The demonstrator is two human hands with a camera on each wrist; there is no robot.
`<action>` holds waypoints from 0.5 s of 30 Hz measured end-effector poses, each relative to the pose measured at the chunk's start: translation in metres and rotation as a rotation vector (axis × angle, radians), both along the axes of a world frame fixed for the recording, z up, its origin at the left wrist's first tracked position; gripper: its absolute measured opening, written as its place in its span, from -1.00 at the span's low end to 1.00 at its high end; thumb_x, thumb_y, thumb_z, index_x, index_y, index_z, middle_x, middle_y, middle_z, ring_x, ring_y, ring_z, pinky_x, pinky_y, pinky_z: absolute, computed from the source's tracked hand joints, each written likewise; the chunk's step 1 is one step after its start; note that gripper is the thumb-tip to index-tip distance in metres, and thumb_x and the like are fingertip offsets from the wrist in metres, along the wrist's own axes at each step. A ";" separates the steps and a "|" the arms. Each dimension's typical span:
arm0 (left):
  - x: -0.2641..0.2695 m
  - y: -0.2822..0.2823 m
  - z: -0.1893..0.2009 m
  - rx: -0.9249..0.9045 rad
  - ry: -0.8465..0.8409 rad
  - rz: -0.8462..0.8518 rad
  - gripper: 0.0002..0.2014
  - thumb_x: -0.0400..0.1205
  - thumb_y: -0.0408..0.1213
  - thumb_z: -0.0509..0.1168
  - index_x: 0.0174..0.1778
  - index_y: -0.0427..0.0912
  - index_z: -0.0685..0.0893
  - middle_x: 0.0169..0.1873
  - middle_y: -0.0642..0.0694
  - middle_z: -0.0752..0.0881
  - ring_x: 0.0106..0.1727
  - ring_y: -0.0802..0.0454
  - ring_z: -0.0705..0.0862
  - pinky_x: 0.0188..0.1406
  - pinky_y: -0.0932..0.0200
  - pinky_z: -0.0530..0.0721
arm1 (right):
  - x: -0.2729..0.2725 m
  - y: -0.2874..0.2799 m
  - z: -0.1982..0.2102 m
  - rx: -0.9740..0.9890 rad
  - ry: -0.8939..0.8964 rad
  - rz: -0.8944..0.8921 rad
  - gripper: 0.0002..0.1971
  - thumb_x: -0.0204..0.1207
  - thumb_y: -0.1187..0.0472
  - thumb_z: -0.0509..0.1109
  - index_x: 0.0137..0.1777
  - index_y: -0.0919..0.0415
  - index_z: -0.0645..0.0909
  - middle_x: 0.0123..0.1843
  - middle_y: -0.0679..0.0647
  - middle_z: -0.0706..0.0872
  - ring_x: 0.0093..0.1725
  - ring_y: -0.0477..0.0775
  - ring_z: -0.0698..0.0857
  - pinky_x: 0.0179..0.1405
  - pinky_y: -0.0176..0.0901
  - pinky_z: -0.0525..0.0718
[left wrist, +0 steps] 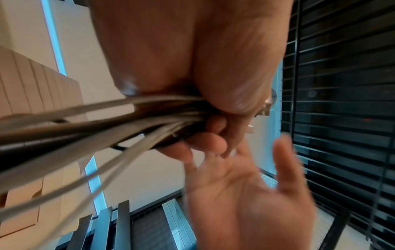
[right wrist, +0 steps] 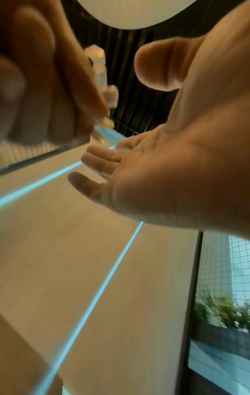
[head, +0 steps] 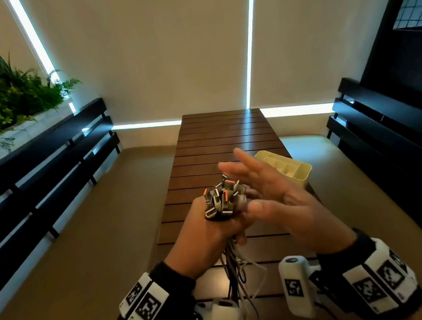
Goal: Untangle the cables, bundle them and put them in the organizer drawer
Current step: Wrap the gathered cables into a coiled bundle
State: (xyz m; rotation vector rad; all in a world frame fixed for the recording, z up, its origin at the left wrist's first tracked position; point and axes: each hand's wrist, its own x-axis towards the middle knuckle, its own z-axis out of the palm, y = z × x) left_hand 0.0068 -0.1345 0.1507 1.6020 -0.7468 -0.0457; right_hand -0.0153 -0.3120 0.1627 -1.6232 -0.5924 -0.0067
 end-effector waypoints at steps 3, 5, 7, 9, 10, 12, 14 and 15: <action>-0.006 -0.004 0.001 -0.032 0.056 -0.033 -0.82 0.49 -0.39 0.40 -0.39 -0.03 0.69 -0.54 -0.07 0.70 -0.51 0.05 0.66 -0.45 0.25 0.61 | -0.007 0.017 0.011 -0.028 -0.055 0.036 -0.41 0.61 0.15 0.39 0.63 0.08 0.39 0.50 -0.07 0.57 0.21 0.13 0.73 -0.10 0.34 0.81; -0.008 -0.003 0.002 -0.066 0.079 -0.043 -0.84 0.48 -0.46 0.38 -0.35 -0.10 0.69 -0.52 -0.07 0.70 -0.53 0.05 0.64 -0.50 0.26 0.59 | -0.006 0.020 0.010 -0.115 -0.135 -0.021 -0.54 0.64 0.15 0.36 0.53 0.16 0.52 0.49 -0.06 0.58 0.29 0.08 0.71 -0.05 0.41 0.79; -0.009 -0.002 0.001 -0.107 0.109 -0.045 -0.85 0.48 -0.48 0.38 -0.30 -0.14 0.68 -0.51 -0.05 0.68 -0.54 0.05 0.61 -0.53 0.23 0.58 | -0.003 0.021 0.007 -0.183 -0.187 -0.062 -0.60 0.66 0.14 0.34 0.47 0.18 0.58 0.49 -0.06 0.61 0.48 -0.03 0.59 0.29 0.20 0.72; -0.010 -0.003 -0.003 -0.153 0.162 -0.045 -0.88 0.47 -0.51 0.38 -0.26 -0.20 0.65 -0.50 -0.03 0.66 -0.54 0.05 0.57 -0.56 0.22 0.56 | -0.001 0.021 0.007 -0.217 -0.201 -0.062 -0.59 0.64 0.08 0.34 0.45 0.17 0.61 0.47 -0.08 0.63 0.57 -0.11 0.49 0.49 -0.06 0.56; -0.010 -0.003 -0.004 -0.169 0.188 -0.049 -0.89 0.46 -0.52 0.37 -0.23 -0.22 0.64 -0.49 -0.02 0.65 -0.53 0.07 0.56 -0.56 0.22 0.55 | 0.000 0.021 0.006 -0.234 -0.203 -0.060 -0.58 0.63 0.05 0.33 0.44 0.17 0.62 0.47 -0.10 0.64 0.59 -0.13 0.46 0.55 -0.11 0.49; -0.012 -0.004 -0.006 -0.194 0.231 -0.057 -0.86 0.42 -0.54 0.37 -0.22 -0.23 0.63 -0.49 -0.01 0.65 -0.52 0.12 0.56 -0.55 0.24 0.54 | 0.000 0.021 0.007 -0.268 -0.196 -0.052 -0.61 0.63 0.08 0.34 0.43 0.14 0.63 0.47 -0.14 0.64 0.60 -0.16 0.43 0.59 -0.12 0.43; -0.014 -0.003 -0.006 -0.200 0.248 -0.073 -0.81 0.41 -0.57 0.36 -0.25 -0.18 0.64 -0.53 0.01 0.64 -0.53 0.17 0.55 -0.54 0.26 0.53 | -0.001 0.021 0.008 -0.296 -0.183 -0.052 -0.64 0.64 0.16 0.34 0.43 0.09 0.63 0.47 -0.17 0.63 0.59 -0.21 0.43 0.58 -0.18 0.43; -0.014 -0.002 -0.006 -0.199 0.252 -0.089 -0.77 0.41 -0.58 0.35 -0.28 -0.11 0.67 -0.53 0.02 0.63 -0.54 0.18 0.54 -0.54 0.25 0.53 | -0.002 0.022 0.009 -0.313 -0.182 -0.058 -0.63 0.63 0.17 0.33 0.43 0.06 0.62 0.47 -0.19 0.63 0.58 -0.23 0.44 0.56 -0.23 0.43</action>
